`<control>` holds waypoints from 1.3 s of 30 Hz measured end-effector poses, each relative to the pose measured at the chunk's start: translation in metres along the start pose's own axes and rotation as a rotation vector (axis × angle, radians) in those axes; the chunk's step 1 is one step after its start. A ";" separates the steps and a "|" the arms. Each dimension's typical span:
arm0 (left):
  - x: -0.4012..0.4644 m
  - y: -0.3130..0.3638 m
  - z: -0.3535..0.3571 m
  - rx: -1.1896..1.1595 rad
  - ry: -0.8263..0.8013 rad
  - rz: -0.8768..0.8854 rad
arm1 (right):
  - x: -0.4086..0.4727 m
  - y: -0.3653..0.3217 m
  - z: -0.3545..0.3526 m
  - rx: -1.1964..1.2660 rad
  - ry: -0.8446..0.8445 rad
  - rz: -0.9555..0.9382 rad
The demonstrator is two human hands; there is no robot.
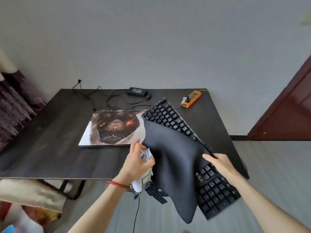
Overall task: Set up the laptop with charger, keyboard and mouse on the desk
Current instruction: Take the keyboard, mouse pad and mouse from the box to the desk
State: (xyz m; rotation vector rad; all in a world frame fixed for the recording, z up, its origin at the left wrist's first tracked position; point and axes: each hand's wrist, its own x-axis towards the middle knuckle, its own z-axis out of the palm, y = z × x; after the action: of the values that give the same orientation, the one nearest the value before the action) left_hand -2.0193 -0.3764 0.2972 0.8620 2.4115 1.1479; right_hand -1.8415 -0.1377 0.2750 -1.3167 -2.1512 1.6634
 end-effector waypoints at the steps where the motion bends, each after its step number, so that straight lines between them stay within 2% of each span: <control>1: 0.024 0.006 0.024 0.017 -0.042 -0.002 | 0.022 0.008 -0.018 -0.027 -0.004 0.016; 5: 0.079 0.018 0.085 0.103 -0.206 -0.044 | 0.075 0.027 -0.058 -0.127 -0.019 0.077; 8: 0.107 0.021 0.110 0.107 -0.158 -0.114 | 0.102 0.041 -0.075 -0.126 -0.030 0.125; 10: 0.127 0.019 0.116 0.007 -0.094 -0.215 | 0.118 0.046 -0.081 -0.130 -0.032 0.152; 12: 0.144 0.014 0.112 -0.037 -0.054 -0.243 | 0.131 0.045 -0.083 -0.132 -0.052 0.181; 15: 0.162 0.012 0.103 0.064 -0.192 -0.153 | 0.149 0.042 -0.082 -0.139 -0.058 0.180; 19: 0.194 0.023 0.103 0.392 -0.486 0.008 | 0.170 0.027 -0.077 -0.397 -0.037 0.123; 23: 0.220 0.036 0.130 0.566 -0.639 0.164 | 0.184 0.017 -0.078 -0.566 -0.054 0.042; 25: 0.221 0.039 0.139 0.563 -0.631 0.150 | 0.190 0.016 -0.079 -0.578 -0.064 0.064; 29: 0.208 0.036 0.143 0.585 -0.502 0.162 | 0.206 0.020 -0.089 -0.439 -0.050 0.188; 34: 0.188 0.032 0.134 0.664 -0.586 0.133 | 0.225 0.023 -0.094 -0.424 -0.155 0.171; 39: 0.164 0.020 0.122 0.615 -0.566 0.031 | 0.236 0.024 -0.096 -0.349 -0.195 0.209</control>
State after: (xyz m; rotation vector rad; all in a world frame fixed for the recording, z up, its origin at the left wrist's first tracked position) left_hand -2.0720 -0.1888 0.2312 1.2016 2.2537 0.0923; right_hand -1.9192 0.0942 0.1989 -1.5745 -2.5917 1.5967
